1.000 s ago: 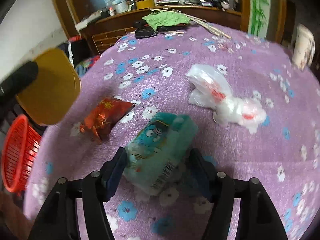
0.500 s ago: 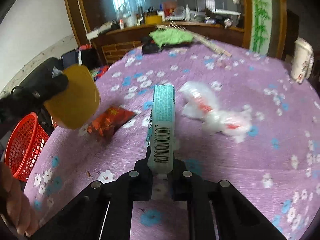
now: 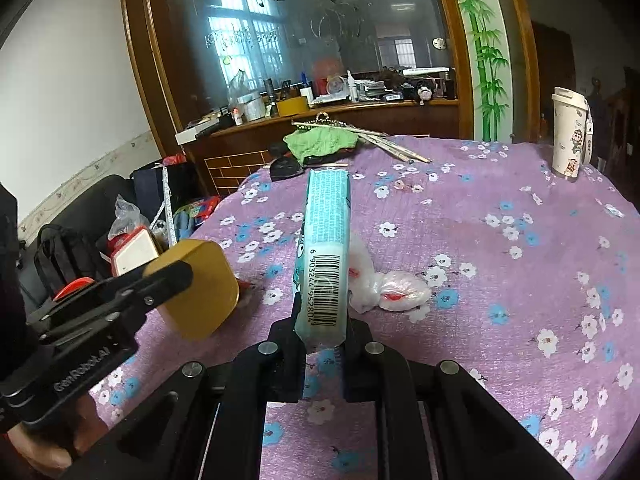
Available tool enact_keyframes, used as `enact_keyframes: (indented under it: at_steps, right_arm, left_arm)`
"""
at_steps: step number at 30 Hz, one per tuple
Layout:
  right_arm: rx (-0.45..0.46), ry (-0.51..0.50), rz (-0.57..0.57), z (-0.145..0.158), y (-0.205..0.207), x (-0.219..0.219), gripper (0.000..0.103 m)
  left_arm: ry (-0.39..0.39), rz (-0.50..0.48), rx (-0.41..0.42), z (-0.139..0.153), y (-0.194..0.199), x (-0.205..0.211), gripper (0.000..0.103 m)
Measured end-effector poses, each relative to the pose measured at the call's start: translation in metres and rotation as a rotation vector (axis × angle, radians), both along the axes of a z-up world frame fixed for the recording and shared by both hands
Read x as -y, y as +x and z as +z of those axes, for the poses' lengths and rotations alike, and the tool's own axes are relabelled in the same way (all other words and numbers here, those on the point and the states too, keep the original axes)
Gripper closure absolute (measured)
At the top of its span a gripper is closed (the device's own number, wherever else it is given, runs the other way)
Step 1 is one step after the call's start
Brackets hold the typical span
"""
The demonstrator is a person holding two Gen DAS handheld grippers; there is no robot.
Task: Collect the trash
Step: 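Carry the tape roll and tissue pack over the red basket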
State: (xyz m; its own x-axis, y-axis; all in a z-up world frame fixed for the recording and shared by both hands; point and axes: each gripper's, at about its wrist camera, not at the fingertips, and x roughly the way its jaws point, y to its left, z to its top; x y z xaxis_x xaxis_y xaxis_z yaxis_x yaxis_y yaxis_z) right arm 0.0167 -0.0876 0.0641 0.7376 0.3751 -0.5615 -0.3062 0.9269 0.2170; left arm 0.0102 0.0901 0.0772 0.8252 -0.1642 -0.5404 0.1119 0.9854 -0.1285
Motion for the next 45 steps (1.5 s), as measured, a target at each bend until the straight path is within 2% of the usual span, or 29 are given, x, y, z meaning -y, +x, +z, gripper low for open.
enact_keyframes:
  at_steps: [20, 25, 29, 38, 45]
  right_arm:
    - [-0.006, -0.002, -0.011, -0.002, 0.007, 0.002, 0.091]
    - [-0.004, 0.015, -0.011, 0.000, 0.007, 0.002, 0.091]
    - [-0.029, 0.069, -0.018, 0.006, 0.007, 0.006, 0.091]
    - [0.017, 0.046, 0.047, 0.038, -0.026, -0.021, 0.091]
    - [0.027, 0.025, 0.165, 0.048, -0.055, -0.070, 0.090]
  left_arm:
    - [0.014, 0.017, -0.005, -0.001, 0.000, -0.001, 0.074]
    - [-0.003, 0.024, 0.008, 0.002, 0.000, -0.004, 0.074]
    - [-0.014, 0.039, 0.008, 0.010, -0.004, -0.008, 0.074]
    - [-0.009, 0.103, 0.066, 0.045, -0.052, -0.043, 0.074]
    - [-0.005, 0.188, 0.079, 0.057, -0.095, -0.086, 0.074]
